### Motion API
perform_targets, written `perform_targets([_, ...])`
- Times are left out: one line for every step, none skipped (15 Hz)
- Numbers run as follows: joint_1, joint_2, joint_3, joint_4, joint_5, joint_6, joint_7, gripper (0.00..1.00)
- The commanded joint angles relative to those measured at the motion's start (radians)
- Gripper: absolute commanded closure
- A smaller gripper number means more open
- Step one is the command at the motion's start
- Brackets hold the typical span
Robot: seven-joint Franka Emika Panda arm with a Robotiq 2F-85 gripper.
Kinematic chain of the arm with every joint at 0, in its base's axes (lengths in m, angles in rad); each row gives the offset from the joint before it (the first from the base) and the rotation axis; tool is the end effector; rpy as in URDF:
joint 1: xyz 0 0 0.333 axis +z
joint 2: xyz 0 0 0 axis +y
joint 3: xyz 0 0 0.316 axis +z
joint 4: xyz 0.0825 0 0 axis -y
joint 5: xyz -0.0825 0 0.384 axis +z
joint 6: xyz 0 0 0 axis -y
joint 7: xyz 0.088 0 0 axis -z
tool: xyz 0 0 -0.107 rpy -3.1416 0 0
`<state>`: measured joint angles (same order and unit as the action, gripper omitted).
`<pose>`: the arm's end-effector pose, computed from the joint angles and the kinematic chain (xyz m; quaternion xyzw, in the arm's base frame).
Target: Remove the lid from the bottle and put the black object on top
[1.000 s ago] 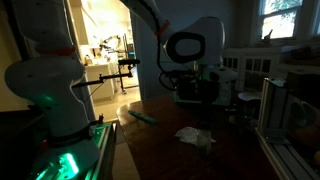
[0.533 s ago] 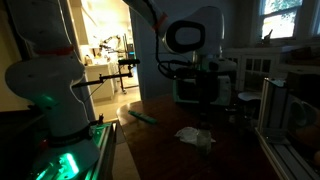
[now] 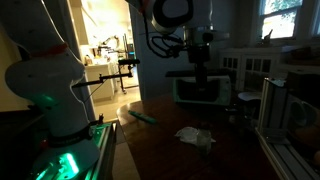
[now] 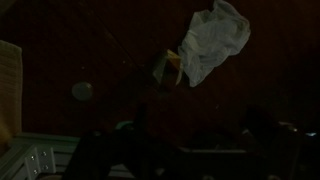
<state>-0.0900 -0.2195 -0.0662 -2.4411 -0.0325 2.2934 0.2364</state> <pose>0.4569 -0.0728 0.3917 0.9822 -0.1843 0.0359 0.0039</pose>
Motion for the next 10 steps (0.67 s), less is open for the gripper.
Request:
perform_targets([-0.005,-0.091,-0.002,-0.06,-0.015,0.044,-0.091,0.0])
perform_targets([-0.003,-0.103,-0.006,-0.069,-0.011,0.063,-0.125,0.0])
perform_targets([-0.006,-0.054,0.004,-0.015,0.002,0.017,-0.077,0.0])
perform_targets([-0.006,-0.068,0.003,-0.024,0.002,0.028,-0.096,0.0])
perform_targets([-0.006,-0.077,0.002,-0.031,0.002,0.033,-0.106,0.0])
perform_targets([-0.006,-0.081,0.002,-0.035,0.002,0.035,-0.109,0.0])
perform_targets([-0.006,-0.082,0.002,-0.037,0.002,0.037,-0.111,0.0])
perform_targets([-0.006,-0.082,0.002,-0.039,0.002,0.038,-0.112,0.0])
perform_targets([-0.006,-0.082,0.002,-0.041,0.002,0.038,-0.113,0.0])
perform_targets([-0.006,-0.082,0.002,-0.042,0.002,0.039,-0.114,0.0])
